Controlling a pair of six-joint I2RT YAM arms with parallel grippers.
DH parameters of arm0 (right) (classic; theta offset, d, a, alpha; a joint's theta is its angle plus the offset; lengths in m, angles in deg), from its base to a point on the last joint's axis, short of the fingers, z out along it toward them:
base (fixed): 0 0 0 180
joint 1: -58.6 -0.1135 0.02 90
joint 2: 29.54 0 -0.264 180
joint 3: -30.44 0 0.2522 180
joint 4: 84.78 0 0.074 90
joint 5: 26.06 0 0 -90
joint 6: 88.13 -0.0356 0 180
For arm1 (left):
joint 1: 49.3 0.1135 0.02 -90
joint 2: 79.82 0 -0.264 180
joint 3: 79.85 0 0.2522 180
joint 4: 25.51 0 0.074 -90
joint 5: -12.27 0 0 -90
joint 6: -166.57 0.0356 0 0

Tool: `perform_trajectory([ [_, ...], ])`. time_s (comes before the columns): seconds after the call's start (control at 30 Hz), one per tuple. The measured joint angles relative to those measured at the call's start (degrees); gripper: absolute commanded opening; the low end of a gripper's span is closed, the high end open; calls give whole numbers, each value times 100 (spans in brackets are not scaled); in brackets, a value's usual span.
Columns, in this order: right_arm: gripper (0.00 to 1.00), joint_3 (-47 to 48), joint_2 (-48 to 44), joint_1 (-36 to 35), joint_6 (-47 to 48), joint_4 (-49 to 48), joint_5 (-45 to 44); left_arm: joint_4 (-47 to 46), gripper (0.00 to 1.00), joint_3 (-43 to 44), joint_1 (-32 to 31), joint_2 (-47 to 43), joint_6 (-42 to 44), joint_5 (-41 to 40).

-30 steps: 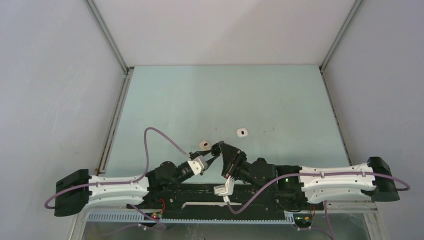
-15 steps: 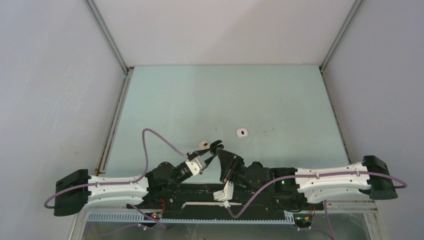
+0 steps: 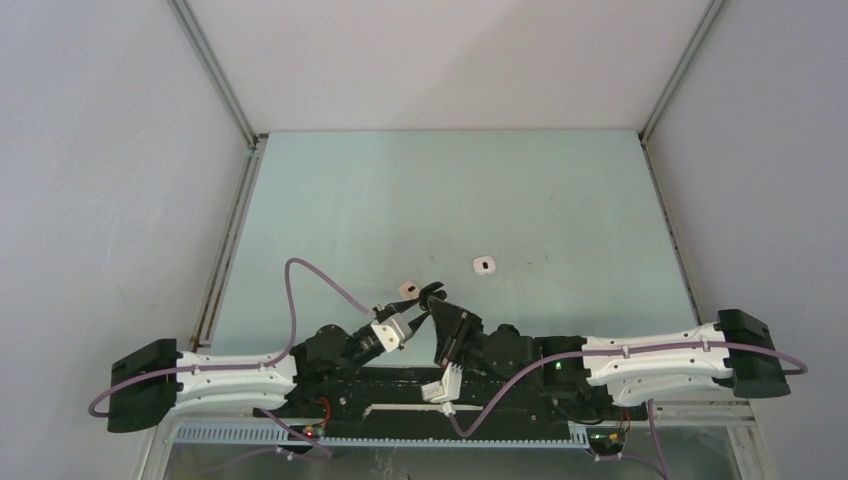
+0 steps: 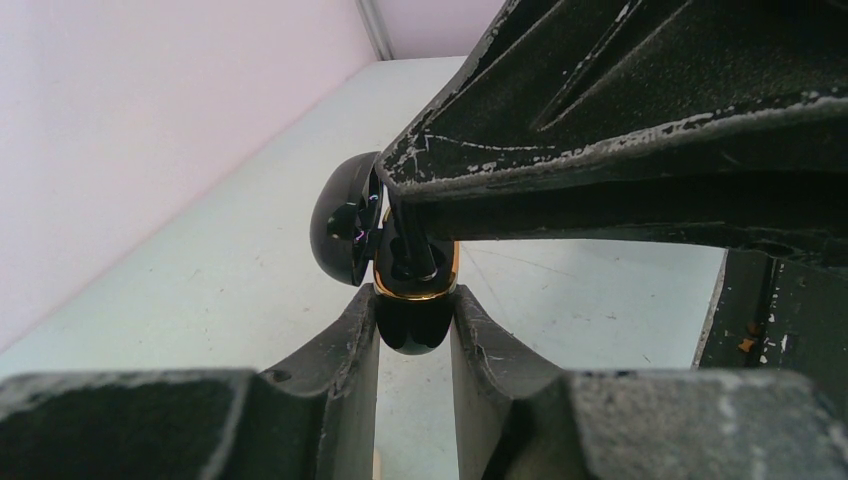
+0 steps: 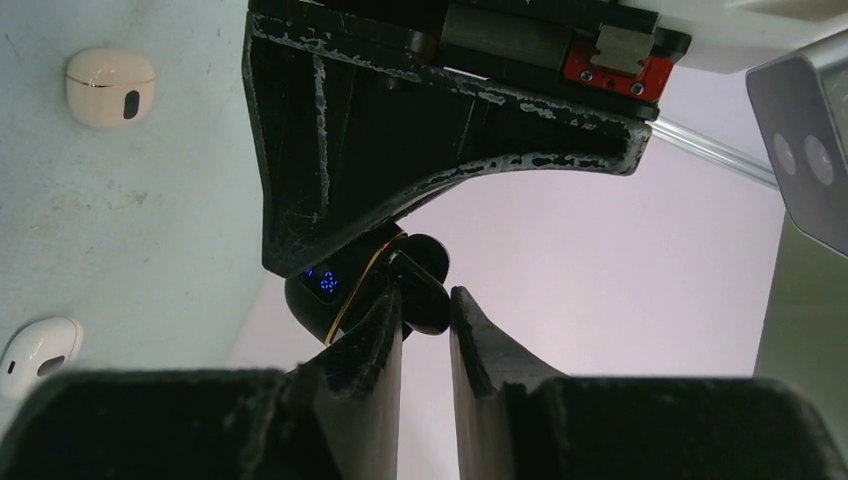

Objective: Insert the wireless bluetooth earbuds into the charging case
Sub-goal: Insert the left earbud into the left side groove of the charging case.

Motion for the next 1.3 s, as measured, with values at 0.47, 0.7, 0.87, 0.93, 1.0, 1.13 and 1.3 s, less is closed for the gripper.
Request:
perform_trajectory([
  [0.47,0,0,243,85,125,-328,-26,48,0,0,-4,0,-4,-4],
  [0.7,0,0,280,136,168,-402,-55,44,0,-7,-7,-39,-11,-33],
  [0.87,0,0,297,153,188,-402,-44,11,0,-120,-22,-197,-13,-87],
  [0.93,0,0,302,153,188,-404,-46,-2,0,-149,-28,-223,-15,-111],
  [1.0,0,0,302,153,188,-402,-46,-7,0,-160,-31,-227,-17,-131],
  [1.13,0,0,308,153,192,-402,-46,-7,0,-160,-31,-225,-20,-133],
  [1.3,0,0,417,153,229,-496,-46,-7,0,-160,-31,-199,-22,-131],
])
